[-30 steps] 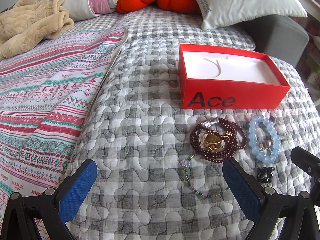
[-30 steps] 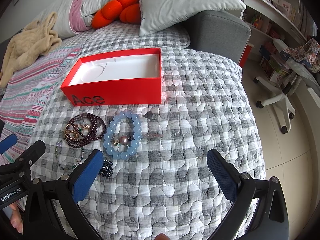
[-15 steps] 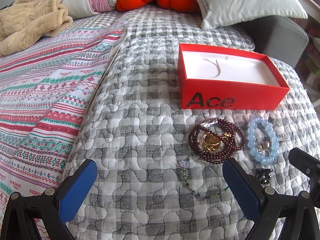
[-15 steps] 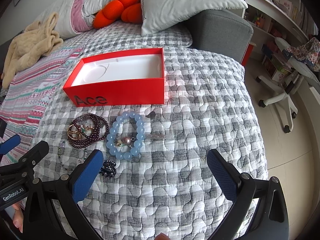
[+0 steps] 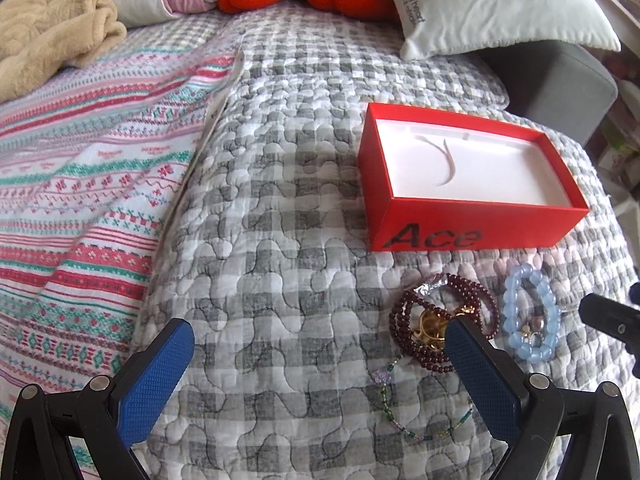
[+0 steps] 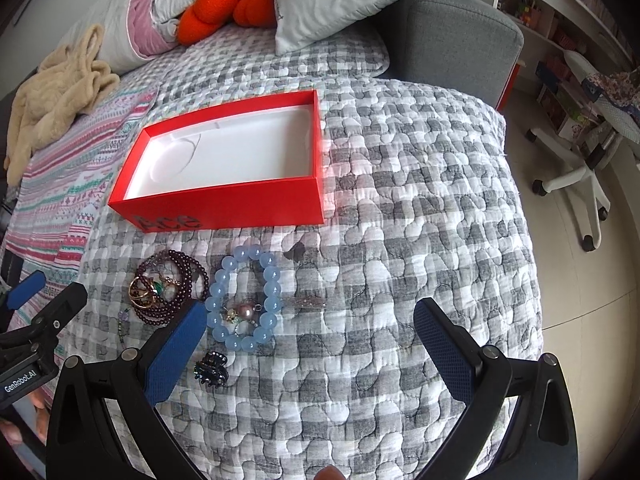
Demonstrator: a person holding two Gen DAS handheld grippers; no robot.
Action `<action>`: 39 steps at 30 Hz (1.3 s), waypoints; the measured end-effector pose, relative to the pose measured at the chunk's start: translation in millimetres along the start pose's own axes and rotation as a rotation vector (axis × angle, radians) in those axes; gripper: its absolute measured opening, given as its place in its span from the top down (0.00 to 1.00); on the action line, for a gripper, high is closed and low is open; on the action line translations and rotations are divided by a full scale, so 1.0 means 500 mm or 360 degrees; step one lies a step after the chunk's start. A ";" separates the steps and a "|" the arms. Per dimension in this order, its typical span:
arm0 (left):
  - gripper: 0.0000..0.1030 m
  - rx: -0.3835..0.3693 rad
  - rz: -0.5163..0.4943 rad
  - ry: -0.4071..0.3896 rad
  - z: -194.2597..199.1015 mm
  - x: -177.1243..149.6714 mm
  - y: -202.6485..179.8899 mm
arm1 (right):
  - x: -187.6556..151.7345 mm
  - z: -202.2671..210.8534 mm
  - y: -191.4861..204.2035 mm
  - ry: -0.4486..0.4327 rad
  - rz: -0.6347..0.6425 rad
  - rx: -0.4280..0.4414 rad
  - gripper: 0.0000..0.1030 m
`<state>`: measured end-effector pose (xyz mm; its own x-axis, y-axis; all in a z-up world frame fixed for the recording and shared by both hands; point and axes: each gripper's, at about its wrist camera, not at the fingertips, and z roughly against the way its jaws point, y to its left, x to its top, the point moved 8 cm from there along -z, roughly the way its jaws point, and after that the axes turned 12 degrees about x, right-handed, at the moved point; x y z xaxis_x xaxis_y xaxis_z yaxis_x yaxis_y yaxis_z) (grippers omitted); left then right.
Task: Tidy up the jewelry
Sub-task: 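Grasp the dark red garnet bracelet with the left tool while the right tool grasps the light blue bracelet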
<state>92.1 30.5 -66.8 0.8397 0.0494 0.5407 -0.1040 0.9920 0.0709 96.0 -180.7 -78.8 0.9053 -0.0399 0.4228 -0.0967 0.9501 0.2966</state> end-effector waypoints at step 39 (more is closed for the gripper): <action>0.61 -0.0473 -0.0063 0.0288 -0.117 0.023 -0.137 | 0.029 -0.053 0.038 0.0034 0.0132 0.0250 0.88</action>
<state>140.1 -30.3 -114.2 0.9238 0.0037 0.3829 0.0676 0.9827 -0.1726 118.2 -155.1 -89.8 0.9001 0.0447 0.4333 -0.2331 0.8897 0.3924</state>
